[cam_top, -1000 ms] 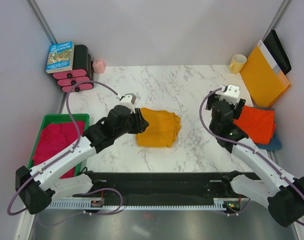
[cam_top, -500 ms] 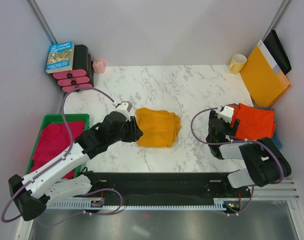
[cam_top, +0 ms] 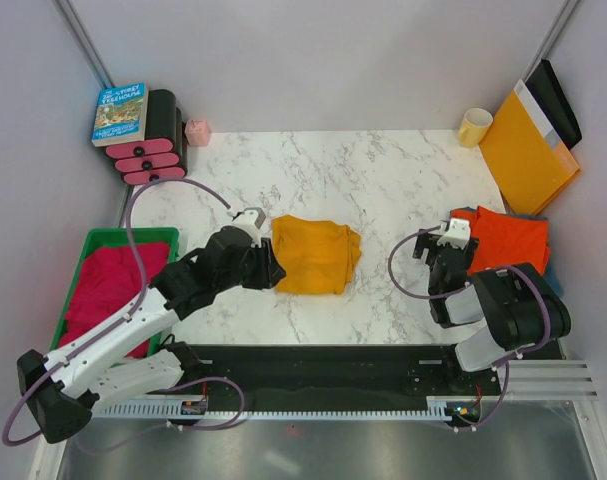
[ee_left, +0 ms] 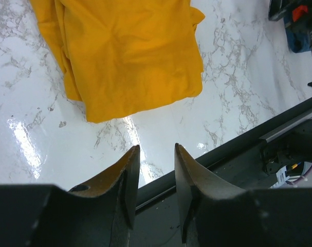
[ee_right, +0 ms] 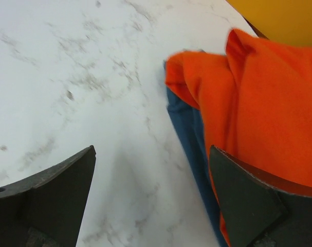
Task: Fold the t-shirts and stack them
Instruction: Put the neatly folded tshirt into the corner of the board with the right arm
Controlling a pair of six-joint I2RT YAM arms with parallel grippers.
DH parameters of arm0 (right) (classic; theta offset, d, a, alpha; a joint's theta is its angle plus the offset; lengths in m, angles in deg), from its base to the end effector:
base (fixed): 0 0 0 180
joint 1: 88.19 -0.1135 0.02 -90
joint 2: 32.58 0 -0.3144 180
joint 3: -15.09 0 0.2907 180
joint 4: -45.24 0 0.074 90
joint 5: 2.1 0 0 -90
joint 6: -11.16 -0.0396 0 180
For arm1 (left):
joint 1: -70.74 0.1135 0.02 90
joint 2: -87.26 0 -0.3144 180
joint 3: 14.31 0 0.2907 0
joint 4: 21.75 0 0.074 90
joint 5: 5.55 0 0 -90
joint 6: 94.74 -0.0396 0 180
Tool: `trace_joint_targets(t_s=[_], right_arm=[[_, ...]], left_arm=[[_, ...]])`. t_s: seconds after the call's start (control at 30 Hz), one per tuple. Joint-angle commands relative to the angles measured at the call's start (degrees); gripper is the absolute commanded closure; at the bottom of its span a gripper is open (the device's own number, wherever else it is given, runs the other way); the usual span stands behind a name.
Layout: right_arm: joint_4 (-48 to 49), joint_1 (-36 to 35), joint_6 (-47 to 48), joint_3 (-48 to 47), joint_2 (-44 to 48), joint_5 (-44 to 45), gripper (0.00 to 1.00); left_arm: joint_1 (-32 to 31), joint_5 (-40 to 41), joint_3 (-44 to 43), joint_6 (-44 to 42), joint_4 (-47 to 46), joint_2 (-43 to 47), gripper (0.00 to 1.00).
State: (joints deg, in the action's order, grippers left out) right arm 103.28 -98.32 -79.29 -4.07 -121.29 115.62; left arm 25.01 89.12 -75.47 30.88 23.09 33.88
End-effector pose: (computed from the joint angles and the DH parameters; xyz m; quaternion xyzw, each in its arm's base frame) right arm 0.2211 0.0208 0.1337 0.0876 0.7620 -0.1281 0.6287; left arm 0.1496 -0.1489 0.3368 0.0607 0.8925 -0.2626 0.3615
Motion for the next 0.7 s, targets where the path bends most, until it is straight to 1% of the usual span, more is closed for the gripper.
trace_joint_targets(t_s=[0.0, 0.07, 0.13, 0.23, 0.27, 0.3, 0.4, 0.47, 0.5, 0.53, 0.63, 0.67], right_arm=[[1.2, 2.3, -2.6, -4.5, 1.6, -6.9, 0.02], [1.0, 2.3, -2.8, -5.6, 0.3, -7.0, 0.02], [0.6, 2.4, -2.8, -5.0, 1.0, -7.1, 0.02], [1.0, 2.4, -2.7, -5.1, 1.1, -7.1, 0.02], [0.6, 2.5, -2.8, -5.4, 0.8, -7.2, 0.02], [1.1, 2.4, -2.8, -5.5, 0.6, -7.2, 0.02], [1.1, 2.4, -2.7, -5.4, 0.7, -7.2, 0.02], [1.0, 2.4, -2.7, -5.2, 0.7, -7.2, 0.02], [1.1, 2.4, -2.8, -5.3, 0.8, -7.2, 0.02], [1.1, 2.4, -2.7, -5.2, 0.8, -7.2, 0.02], [1.1, 2.5, -2.7, -5.2, 0.8, -7.2, 0.02], [1.1, 2.5, -2.8, -5.3, 0.8, -7.2, 0.02]], left_arm=[[-0.3, -0.1, 1.3, 1.6, -0.8, -0.1, 0.6], [-0.4, 1.7, 1.5, 1.6, -1.8, -0.8, 0.6], [-0.5, 4.1, 2.2, 1.4, -2.8, -2.0, 0.6], [-0.8, 7.7, 1.9, 1.3, -3.7, -6.6, 0.6], [-1.3, 8.5, 0.9, 1.3, -3.8, -10.0, 0.6], [-1.6, 9.3, 0.2, 1.2, -4.1, -11.6, 0.61], [-4.9, 13.8, -4.3, 1.2, -3.8, -18.1, 0.62], [-8.7, 16.1, -7.9, 1.7, -3.7, -21.6, 0.62], [-10.3, 19.1, -9.1, 2.0, -3.7, -22.7, 0.62], [-12.7, 20.3, -10.2, 2.2, -3.7, -23.8, 0.61], [-14.5, 23.0, -15.3, 2.6, -1.8, -27.3, 0.61], [-14.5, 23.5, -18.2, 4.2, -0.9, -28.0, 0.6]])
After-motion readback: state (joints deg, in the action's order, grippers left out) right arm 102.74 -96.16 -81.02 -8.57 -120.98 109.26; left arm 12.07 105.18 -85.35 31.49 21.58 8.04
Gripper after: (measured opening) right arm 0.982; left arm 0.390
